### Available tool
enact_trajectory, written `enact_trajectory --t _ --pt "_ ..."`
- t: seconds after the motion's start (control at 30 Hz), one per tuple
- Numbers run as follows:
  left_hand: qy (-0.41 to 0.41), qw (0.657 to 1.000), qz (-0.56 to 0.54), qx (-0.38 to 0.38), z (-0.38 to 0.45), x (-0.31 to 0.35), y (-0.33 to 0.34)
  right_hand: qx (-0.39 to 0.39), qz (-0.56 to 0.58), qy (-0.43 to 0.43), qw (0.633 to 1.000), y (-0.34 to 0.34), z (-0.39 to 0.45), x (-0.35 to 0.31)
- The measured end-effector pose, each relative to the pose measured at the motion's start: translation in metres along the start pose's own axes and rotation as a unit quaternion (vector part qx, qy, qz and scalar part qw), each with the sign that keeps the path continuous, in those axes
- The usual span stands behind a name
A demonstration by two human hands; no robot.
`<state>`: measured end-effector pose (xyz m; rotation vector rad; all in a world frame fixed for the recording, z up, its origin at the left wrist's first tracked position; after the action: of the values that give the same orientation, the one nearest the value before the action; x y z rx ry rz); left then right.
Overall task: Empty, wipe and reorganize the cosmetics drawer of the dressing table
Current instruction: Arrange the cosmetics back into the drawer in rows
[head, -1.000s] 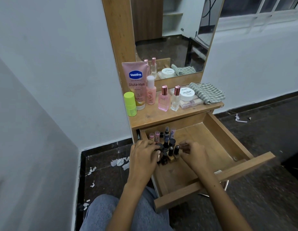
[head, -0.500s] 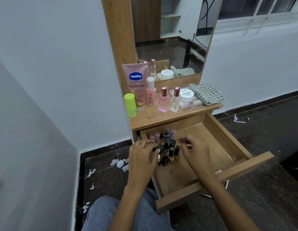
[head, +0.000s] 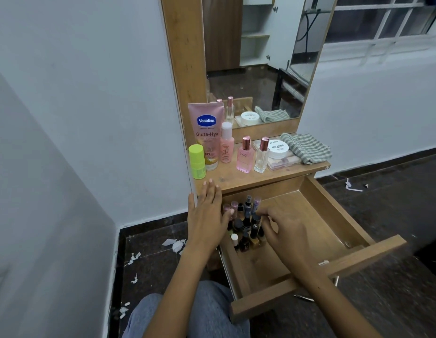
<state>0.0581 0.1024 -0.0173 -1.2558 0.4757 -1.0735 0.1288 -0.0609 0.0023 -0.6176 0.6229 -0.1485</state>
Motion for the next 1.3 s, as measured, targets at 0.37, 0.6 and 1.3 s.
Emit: enact_trajectory --t 0.37,0.6,1.3 --pt "-0.135 0.945 -0.147 0.257 0.037 -0.051 -0.072 0.052 0.063 0.006 0.997 0.033 0.024 -0.024" --pt "-0.179 0.932 -0.196 0.245 0.060 -0.073 -0.052 0.072 0.071 0.034 0.994 0.023 0.016 -0.008" --pt "0.039 0.937 -0.321 0.132 -0.032 0.032 -0.042 -0.067 0.171 0.039 0.982 -0.019 0.033 -0.033"
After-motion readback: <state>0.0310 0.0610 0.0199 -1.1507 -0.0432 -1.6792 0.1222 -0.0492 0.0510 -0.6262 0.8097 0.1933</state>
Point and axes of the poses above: each hand's wrist, its own z-axis towards the middle knuckle, its own y-axis out of the palm, x = y × z, the point moved 10 cm from there along z, towards the middle knuckle, and after that the axes turned 5 degrees about x, right-handed, at the moved point
